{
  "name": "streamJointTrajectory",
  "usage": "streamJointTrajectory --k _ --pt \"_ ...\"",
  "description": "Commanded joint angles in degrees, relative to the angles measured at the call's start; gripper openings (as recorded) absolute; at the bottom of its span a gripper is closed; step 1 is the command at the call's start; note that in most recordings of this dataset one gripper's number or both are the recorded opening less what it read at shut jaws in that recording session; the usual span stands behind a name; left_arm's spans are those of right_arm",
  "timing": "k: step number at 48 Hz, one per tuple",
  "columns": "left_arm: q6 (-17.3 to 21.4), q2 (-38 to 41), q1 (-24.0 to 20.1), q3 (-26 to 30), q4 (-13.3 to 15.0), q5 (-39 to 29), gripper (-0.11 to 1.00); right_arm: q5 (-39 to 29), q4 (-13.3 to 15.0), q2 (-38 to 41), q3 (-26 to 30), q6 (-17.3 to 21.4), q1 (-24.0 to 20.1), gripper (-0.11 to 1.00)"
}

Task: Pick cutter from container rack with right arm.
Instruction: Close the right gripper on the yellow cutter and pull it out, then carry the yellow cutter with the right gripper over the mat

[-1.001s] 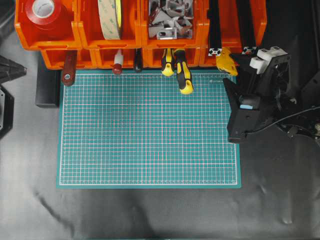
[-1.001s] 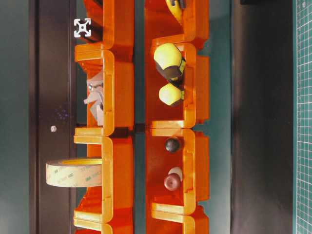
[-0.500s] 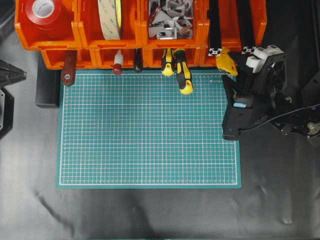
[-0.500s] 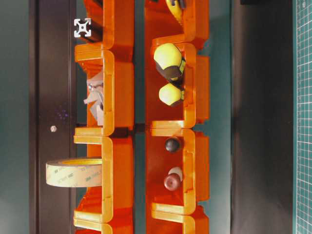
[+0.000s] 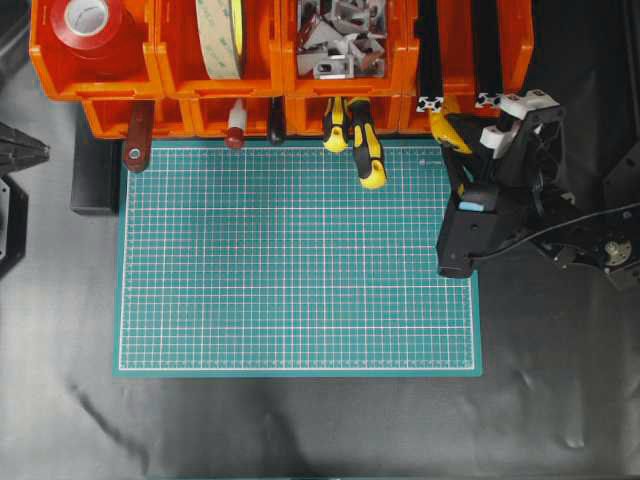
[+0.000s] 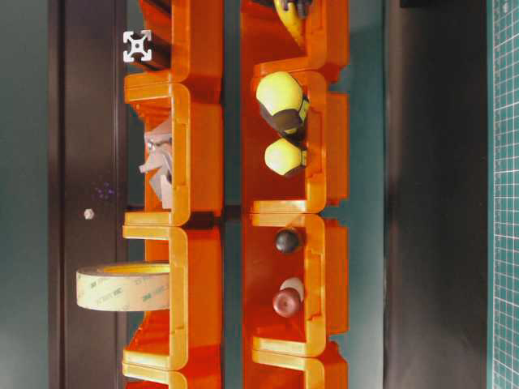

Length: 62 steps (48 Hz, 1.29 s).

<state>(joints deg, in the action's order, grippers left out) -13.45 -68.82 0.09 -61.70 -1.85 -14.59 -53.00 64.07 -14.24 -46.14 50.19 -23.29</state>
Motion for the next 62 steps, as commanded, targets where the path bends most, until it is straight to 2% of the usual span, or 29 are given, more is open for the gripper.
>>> streamJointTrajectory --k 1,9,20,35,46,54,62 --pt "-0.09 0.44 0.18 1.05 -0.18 0.44 0.01 -0.09 0.18 -0.44 1.58 1.93 -1.41 0.30" --pt "-0.09 0.35 0.26 1.05 -0.18 0.44 0.01 -3.78 0.53 -0.62 1.58 5.27 -4.57 0.30" --pt "-0.09 0.26 0.26 1.14 -0.18 0.26 0.01 -10.99 0.44 -0.70 3.34 6.06 -10.46 0.30" --pt "-0.09 -0.44 0.18 1.49 -0.18 0.18 0.01 -18.63 0.35 -1.14 11.34 5.62 -18.02 0.28" --pt "-0.09 -2.02 0.00 2.29 -0.18 -2.55 0.01 -23.47 0.44 -0.44 20.04 4.66 -25.22 0.28" --pt "-0.09 -2.81 -0.09 2.81 -0.18 -4.04 0.01 -23.55 0.44 1.41 25.40 2.46 -28.12 0.28" --pt "-0.26 -2.81 0.00 2.81 -0.26 -4.13 0.01 -17.49 0.44 5.36 28.56 1.67 -28.21 0.28"
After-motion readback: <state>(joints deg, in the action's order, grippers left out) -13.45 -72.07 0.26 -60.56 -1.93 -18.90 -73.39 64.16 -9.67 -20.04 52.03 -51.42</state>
